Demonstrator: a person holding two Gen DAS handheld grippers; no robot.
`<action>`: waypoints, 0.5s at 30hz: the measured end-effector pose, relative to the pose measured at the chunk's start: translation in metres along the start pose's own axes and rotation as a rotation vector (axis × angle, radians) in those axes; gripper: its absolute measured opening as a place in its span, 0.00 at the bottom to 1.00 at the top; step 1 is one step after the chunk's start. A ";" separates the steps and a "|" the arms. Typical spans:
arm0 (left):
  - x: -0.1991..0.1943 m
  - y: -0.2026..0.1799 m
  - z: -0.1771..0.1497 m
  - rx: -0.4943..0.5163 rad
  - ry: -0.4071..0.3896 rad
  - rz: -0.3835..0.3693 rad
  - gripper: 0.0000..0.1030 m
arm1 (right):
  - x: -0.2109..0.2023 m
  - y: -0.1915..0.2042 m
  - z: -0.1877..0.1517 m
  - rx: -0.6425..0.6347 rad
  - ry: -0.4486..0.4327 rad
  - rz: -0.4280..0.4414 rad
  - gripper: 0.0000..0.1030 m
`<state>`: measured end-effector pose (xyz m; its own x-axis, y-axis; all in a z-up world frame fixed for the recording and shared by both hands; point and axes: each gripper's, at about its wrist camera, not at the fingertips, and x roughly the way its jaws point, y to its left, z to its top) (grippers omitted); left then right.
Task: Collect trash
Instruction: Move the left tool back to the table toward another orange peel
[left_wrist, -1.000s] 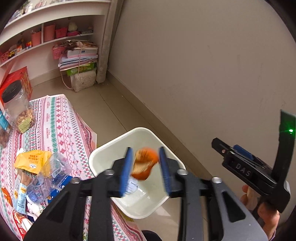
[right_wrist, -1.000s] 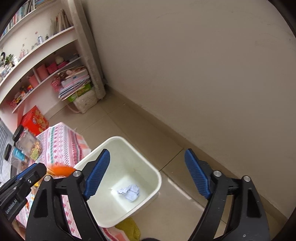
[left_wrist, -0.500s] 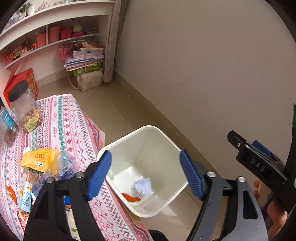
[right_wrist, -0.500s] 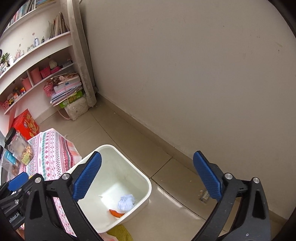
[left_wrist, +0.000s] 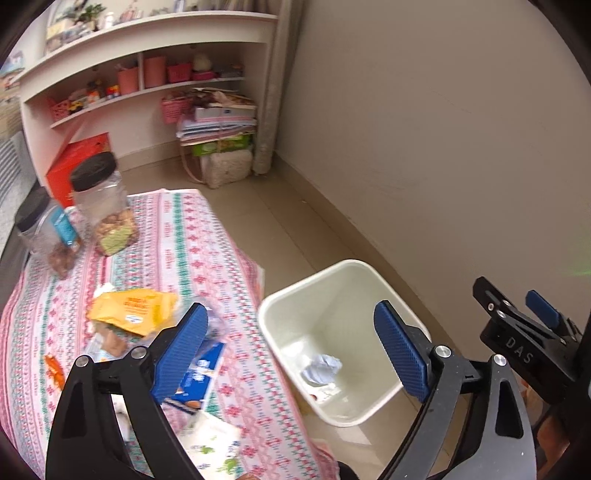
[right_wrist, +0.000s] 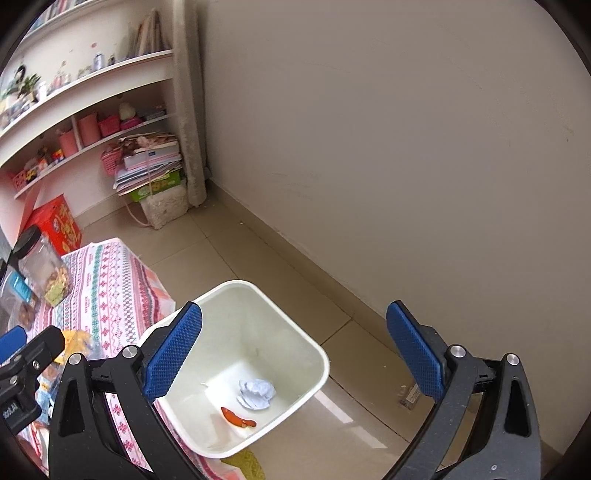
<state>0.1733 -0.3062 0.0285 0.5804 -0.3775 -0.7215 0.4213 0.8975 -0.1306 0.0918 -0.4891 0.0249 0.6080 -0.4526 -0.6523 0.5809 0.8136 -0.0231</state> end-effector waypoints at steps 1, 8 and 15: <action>-0.001 0.006 -0.001 -0.004 -0.002 0.019 0.86 | -0.002 0.006 -0.001 -0.014 -0.005 0.000 0.93; -0.009 0.050 -0.009 -0.056 0.004 0.100 0.86 | -0.012 0.050 -0.008 -0.101 -0.021 0.027 0.93; -0.018 0.097 -0.020 -0.103 0.014 0.176 0.86 | -0.018 0.098 -0.014 -0.173 -0.028 0.071 0.93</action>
<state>0.1900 -0.2082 0.0155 0.6287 -0.2101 -0.7487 0.2403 0.9682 -0.0699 0.1299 -0.3958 0.0237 0.6602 -0.4003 -0.6355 0.4361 0.8932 -0.1096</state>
